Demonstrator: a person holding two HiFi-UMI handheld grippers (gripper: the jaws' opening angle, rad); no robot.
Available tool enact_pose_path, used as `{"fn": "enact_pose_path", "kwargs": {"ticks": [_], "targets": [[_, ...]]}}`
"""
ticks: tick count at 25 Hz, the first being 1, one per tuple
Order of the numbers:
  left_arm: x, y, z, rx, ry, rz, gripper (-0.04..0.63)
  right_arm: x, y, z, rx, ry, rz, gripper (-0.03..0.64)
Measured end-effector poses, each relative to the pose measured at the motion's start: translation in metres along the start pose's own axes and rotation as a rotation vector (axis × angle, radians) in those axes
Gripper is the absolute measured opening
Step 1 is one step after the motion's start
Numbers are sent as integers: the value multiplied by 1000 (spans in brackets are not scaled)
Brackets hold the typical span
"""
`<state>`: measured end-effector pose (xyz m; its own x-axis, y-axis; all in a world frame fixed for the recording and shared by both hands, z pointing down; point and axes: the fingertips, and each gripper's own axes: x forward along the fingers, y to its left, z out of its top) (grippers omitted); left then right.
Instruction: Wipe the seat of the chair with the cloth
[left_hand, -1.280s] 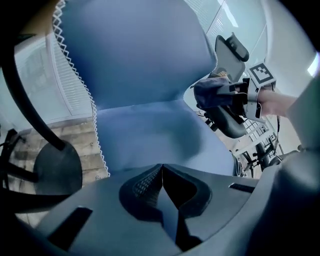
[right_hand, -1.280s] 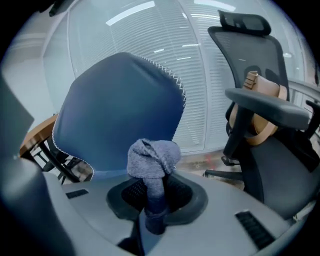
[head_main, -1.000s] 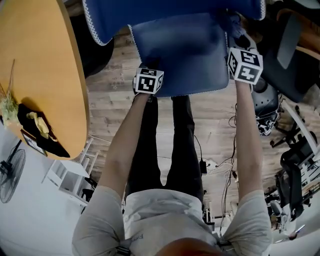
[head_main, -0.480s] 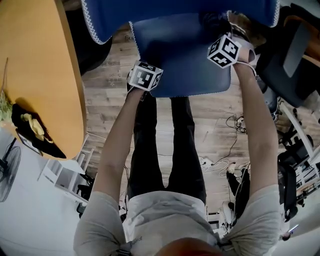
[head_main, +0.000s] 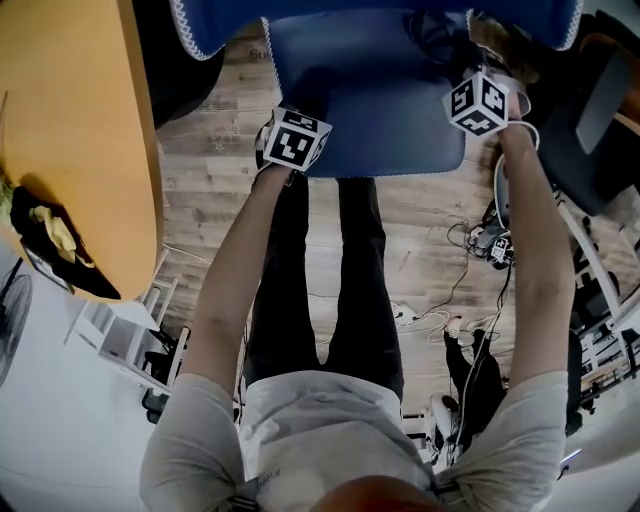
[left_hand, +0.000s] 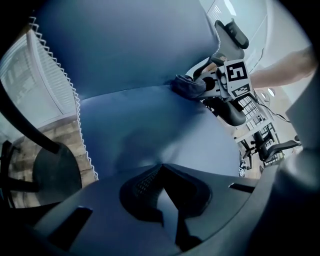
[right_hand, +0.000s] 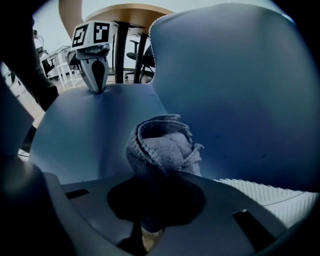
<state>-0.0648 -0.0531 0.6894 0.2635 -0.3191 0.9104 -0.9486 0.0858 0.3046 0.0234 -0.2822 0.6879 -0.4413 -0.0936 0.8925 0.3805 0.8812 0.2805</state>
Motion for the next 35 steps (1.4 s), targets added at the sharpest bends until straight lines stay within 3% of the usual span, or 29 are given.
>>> {"fn": "enact_pose_path", "kwargs": {"ticks": [6,21,35], "targets": [[-1,1,0,1,-9,17,26,-2,13,-3,-6,-13,-22,57],[1,1,2,-11,-21,83,28,-19,49,-23,-40,-2,17,57],[-2,3,0,30,-58,161,28,-35,83,-32,-37,-20,3,57]]}}
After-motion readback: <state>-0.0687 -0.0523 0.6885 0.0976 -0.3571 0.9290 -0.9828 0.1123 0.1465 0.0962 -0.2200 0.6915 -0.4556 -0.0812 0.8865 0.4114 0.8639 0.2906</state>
